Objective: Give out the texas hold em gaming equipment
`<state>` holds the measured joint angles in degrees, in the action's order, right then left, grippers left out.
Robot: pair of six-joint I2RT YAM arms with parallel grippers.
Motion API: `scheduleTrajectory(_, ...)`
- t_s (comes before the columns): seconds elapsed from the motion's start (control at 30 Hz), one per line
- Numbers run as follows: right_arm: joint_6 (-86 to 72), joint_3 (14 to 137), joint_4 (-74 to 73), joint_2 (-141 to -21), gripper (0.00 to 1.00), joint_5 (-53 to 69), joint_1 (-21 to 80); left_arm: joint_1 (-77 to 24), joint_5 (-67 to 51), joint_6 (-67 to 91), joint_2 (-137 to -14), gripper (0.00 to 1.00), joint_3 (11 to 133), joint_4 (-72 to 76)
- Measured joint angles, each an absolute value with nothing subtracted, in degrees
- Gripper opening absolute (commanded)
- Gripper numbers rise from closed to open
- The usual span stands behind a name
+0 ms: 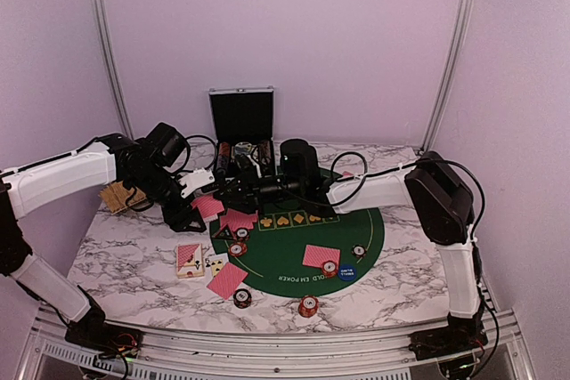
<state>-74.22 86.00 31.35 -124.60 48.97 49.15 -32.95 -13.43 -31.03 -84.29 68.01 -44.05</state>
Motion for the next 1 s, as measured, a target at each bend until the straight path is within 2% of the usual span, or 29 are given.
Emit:
scheduleTrajectory(0.3, -74.5, 86.0, 31.2, -124.6, 0.0, 49.5, 49.1, -32.9, -13.4, -31.0, -84.3, 0.0, 68.0, -44.1)
scheduleTrajectory(0.63, -74.6, 79.8, 31.6, -122.1, 0.0, 50.0, 46.0, -32.9, -13.0, -31.0, -84.3, 0.0, 68.0, -44.0)
scheduleTrajectory(1.0, -73.1, 64.4, 32.1, -108.2, 0.0, 50.4, 38.3, -32.9, -12.5, -31.0, -84.2, 0.0, 67.5, -44.0)
